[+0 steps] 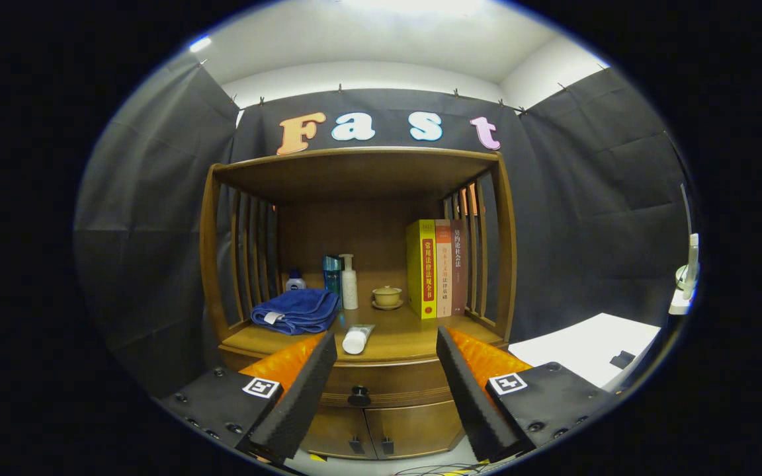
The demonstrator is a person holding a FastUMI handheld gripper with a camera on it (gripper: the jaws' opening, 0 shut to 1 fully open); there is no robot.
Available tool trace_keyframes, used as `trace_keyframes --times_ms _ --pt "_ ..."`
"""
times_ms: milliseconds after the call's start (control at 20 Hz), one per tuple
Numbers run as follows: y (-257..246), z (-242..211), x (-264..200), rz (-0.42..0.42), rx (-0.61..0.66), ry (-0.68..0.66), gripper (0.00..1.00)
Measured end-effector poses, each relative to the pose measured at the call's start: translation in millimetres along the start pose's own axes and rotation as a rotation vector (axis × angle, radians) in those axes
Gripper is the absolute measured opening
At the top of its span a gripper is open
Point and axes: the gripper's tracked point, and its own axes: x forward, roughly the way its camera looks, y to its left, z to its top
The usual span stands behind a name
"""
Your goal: Pull open the drawer, take out the items inside it, and place them on the countertop above the cabinet.
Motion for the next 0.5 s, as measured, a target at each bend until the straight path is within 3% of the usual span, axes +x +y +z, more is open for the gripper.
trace_keyframes --times_ms 500 --pt "1.0 -0.6 3.6 0.001 -0.001 -0.001 0.99"
